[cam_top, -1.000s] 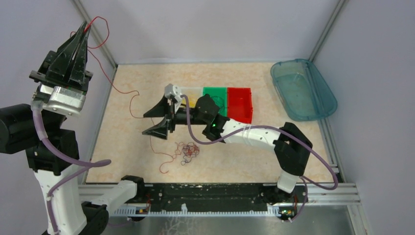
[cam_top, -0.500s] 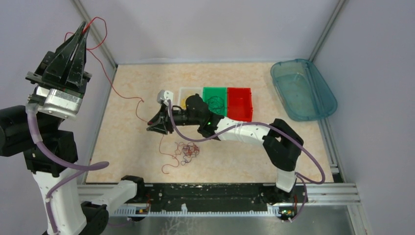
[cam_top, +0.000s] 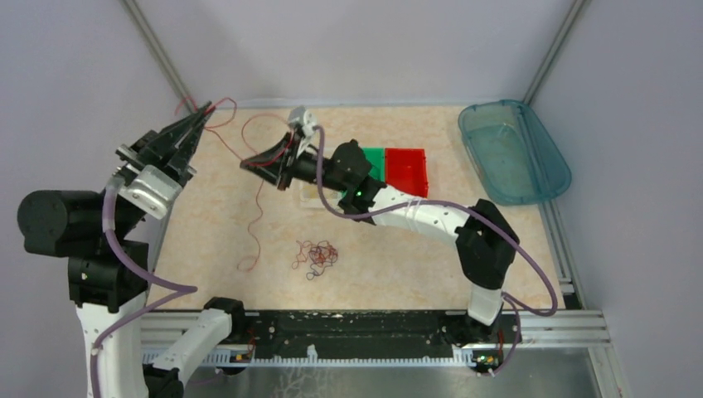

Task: Untangle the cables
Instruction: Untie the cable, then place the cable in the bin.

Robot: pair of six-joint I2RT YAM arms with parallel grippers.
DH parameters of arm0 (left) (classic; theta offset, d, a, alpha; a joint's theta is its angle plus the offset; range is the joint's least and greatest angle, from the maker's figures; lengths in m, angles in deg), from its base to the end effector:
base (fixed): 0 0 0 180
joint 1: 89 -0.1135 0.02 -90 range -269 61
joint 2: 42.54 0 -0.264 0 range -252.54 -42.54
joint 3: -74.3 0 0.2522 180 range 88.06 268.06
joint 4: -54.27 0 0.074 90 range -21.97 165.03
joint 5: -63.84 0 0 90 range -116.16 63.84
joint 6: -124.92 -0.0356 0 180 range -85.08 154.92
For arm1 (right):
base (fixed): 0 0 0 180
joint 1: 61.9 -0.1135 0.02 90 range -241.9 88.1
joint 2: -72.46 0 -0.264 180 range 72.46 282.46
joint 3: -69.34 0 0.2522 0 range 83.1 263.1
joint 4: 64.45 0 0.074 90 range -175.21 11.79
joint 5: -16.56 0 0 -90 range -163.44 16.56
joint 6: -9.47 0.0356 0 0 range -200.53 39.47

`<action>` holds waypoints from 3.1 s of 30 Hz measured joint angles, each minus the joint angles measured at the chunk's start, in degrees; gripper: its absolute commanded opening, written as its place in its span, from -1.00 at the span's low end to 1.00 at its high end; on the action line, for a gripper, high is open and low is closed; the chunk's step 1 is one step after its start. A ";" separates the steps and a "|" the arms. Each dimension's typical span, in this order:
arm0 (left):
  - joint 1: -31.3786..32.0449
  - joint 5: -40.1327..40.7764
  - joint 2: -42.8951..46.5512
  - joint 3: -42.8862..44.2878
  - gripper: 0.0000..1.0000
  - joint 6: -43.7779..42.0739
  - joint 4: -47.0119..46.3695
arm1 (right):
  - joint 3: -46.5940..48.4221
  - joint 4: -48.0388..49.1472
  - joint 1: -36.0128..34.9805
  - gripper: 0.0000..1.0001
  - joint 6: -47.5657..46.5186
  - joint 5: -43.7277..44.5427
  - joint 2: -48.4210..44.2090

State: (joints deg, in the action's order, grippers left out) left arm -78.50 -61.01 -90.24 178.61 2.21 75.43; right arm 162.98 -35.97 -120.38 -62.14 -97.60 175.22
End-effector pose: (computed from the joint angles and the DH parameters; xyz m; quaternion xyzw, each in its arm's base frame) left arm 0.0604 -0.0319 0.5792 0.4085 0.3085 0.0287 0.8586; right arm 0.2112 0.3723 0.3663 -0.3542 0.4726 0.5908 0.5498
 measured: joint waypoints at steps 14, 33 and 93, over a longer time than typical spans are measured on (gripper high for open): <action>0.02 -14.73 -1.29 -10.40 0.98 10.23 9.38 | 4.39 6.40 12.57 -1.00 14.97 7.89 -13.70; 0.00 -12.48 -1.75 -14.27 0.98 7.21 17.70 | 2.27 -14.32 43.43 -1.00 17.77 10.75 -25.88; 0.00 -9.29 0.07 -17.14 0.99 1.97 21.79 | 1.70 -17.68 46.36 -1.00 2.03 9.03 -21.88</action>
State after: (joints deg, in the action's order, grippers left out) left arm -78.50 -70.30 -90.18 161.47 4.17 97.22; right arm 164.68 -53.65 -74.02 -60.10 -88.58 153.34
